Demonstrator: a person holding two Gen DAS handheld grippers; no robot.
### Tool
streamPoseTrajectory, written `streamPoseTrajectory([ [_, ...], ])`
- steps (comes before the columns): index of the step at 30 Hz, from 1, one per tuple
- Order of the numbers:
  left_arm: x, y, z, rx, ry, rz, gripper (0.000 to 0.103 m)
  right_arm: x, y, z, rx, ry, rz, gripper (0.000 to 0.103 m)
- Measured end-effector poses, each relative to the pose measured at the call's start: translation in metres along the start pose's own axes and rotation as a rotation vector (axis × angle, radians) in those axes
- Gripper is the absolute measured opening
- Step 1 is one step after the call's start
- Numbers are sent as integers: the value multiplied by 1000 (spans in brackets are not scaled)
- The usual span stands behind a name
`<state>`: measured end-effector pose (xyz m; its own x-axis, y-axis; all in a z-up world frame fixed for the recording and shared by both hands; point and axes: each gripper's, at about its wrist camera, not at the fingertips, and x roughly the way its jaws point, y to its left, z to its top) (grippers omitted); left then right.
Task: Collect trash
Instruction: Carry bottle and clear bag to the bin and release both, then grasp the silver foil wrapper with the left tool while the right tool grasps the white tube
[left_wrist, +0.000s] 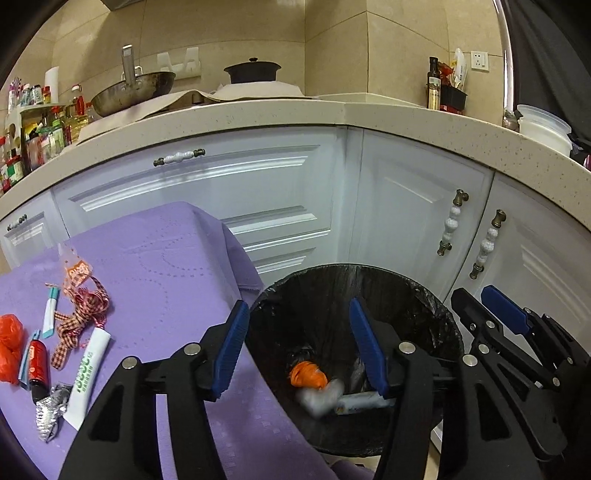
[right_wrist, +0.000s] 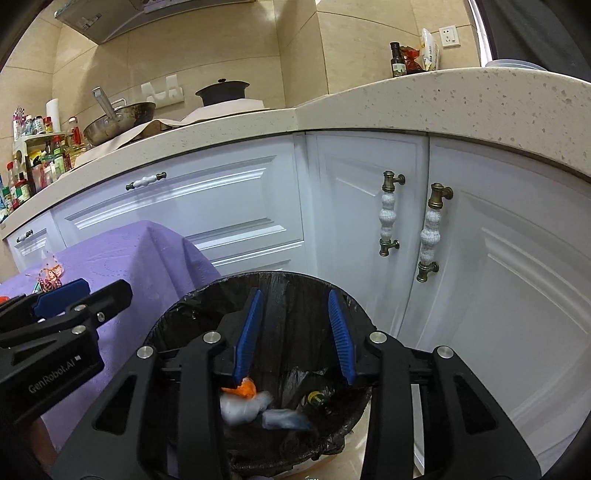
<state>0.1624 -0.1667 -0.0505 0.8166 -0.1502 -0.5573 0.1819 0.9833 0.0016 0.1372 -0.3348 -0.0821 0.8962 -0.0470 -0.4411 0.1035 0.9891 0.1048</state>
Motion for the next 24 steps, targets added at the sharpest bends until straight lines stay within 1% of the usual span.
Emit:
streamPoseTrajectory([
  [7,-15,13,0,-6,-23,20,60,-10,7,-2,-4,-1,-3,37],
  [13,-35,40,-8,-15,-42,79,62,-20,26,-3,-7,3,24,38],
  [18,-52,71,-18,-31,-46,141,63,-30,60,-7,-32,9,82,38],
  [24,-76,119,-37,-63,-47,239,63,-43,108,-15,-66,20,168,38],
])
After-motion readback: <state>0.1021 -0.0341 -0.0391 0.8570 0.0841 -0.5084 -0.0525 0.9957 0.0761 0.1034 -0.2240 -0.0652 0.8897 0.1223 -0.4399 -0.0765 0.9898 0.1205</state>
